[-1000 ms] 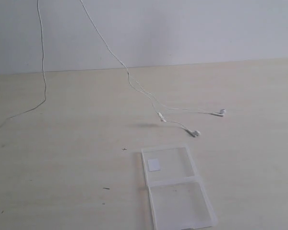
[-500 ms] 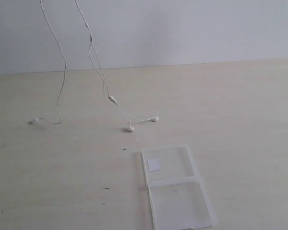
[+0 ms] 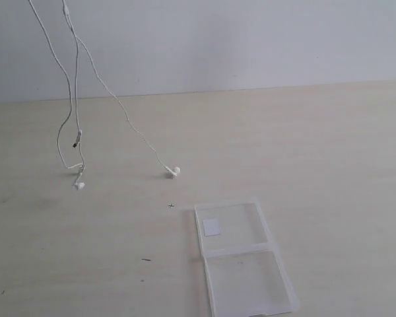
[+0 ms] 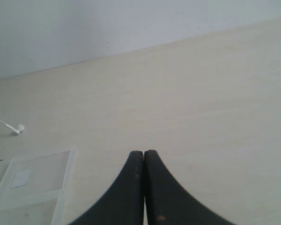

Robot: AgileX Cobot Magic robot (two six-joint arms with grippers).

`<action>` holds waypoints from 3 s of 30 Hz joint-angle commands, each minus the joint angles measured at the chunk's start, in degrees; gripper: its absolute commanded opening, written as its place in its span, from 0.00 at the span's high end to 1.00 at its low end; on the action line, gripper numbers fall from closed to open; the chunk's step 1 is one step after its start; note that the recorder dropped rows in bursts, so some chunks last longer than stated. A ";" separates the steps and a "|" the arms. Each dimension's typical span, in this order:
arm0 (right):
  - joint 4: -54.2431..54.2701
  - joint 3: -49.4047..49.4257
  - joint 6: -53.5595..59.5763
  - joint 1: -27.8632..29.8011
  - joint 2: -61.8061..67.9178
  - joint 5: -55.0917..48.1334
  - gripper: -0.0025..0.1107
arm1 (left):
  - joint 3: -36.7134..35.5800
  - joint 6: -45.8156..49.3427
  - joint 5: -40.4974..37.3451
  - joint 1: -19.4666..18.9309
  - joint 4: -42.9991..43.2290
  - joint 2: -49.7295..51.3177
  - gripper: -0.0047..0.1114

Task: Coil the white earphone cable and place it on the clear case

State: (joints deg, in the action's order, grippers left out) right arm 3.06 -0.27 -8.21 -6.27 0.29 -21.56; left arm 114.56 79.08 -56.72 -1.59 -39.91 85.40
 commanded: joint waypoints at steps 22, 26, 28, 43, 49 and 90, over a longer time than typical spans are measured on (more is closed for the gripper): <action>-0.26 0.27 0.14 0.31 -0.14 0.47 0.98 | 1.52 4.94 -0.72 1.97 -1.48 -7.01 0.96; -0.26 0.27 0.14 0.31 -0.14 0.47 0.98 | 1.52 4.94 -0.72 3.57 -0.88 -7.48 0.96; -0.26 0.27 0.14 0.31 -0.14 0.47 0.98 | 1.52 4.94 -0.72 3.57 -0.89 -7.84 0.96; -0.42 0.27 0.14 0.31 -0.14 0.47 0.98 | 1.52 4.59 -1.17 3.57 -0.89 -9.24 0.96; -3.59 0.27 1.01 0.31 -0.14 4.83 0.98 | 1.52 4.59 -1.43 3.57 -1.12 -9.29 0.96; 27.88 -56.71 25.51 0.31 59.48 -2.61 0.98 | 1.52 4.49 -1.87 3.57 -2.81 -10.30 0.96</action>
State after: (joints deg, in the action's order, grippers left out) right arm 18.31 -56.71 1.31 -6.24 56.21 -23.37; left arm 115.81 84.16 -58.41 1.71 -41.96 75.37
